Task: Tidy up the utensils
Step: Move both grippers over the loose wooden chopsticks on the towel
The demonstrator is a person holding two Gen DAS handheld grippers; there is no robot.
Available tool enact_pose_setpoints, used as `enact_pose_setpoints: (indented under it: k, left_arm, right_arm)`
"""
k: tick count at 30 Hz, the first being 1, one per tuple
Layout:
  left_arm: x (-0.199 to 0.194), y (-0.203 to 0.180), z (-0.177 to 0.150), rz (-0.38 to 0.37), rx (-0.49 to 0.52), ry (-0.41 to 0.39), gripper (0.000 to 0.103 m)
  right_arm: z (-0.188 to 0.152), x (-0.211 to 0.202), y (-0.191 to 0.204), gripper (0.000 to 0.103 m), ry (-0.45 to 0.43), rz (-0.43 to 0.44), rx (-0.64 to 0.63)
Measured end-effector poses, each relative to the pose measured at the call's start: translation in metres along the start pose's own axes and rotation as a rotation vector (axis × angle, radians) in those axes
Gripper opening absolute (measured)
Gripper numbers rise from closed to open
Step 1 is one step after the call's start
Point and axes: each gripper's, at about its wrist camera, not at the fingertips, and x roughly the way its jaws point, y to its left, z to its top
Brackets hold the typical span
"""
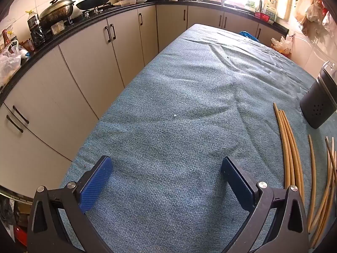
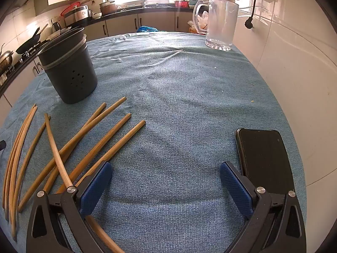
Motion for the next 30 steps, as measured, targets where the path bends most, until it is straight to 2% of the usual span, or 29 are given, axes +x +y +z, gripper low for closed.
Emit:
enact_pose_setpoints:
  k: [6, 9, 11, 15, 17, 21, 25, 30]
  left_arm:
    - [0.000, 0.005, -0.001, 0.007, -0.011, -0.001, 0.103]
    - [-0.007, 0.006, -0.007, 0.039, -0.034, -0.002, 0.103]
    - [-0.019, 0.008, -0.015, 0.049, -0.053, -0.030, 0.103]
    - [-0.053, 0.000, -0.030, 0.060, -0.081, -0.067, 0.103]
    - [-0.077, -0.002, -0.037, 0.057, -0.095, -0.100, 0.103]
    - [-0.123, -0.019, -0.053, 0.017, -0.080, -0.146, 0.103]
    - [-0.165, -0.044, -0.077, -0.015, -0.011, -0.172, 0.103]
    - [-0.199, -0.072, -0.106, -0.109, 0.053, -0.159, 0.103]
  right_arm:
    - [0.000, 0.000, 0.001, 0.103, 0.002, -0.004, -0.001]
    - [-0.003, -0.003, 0.002, 0.103, 0.006, -0.023, 0.027]
    - [-0.004, -0.005, 0.002, 0.103, 0.017, -0.011, 0.033]
    - [0.000, -0.005, 0.001, 0.103, 0.088, 0.042, -0.062]
    - [0.000, -0.008, -0.003, 0.097, 0.116, 0.051, -0.079]
    - [-0.007, -0.043, -0.012, 0.095, 0.038, 0.070, -0.066]
    - [-0.023, -0.106, -0.009, 0.095, -0.063, 0.135, -0.108]
    - [-0.055, -0.175, 0.003, 0.096, -0.121, 0.189, -0.155]
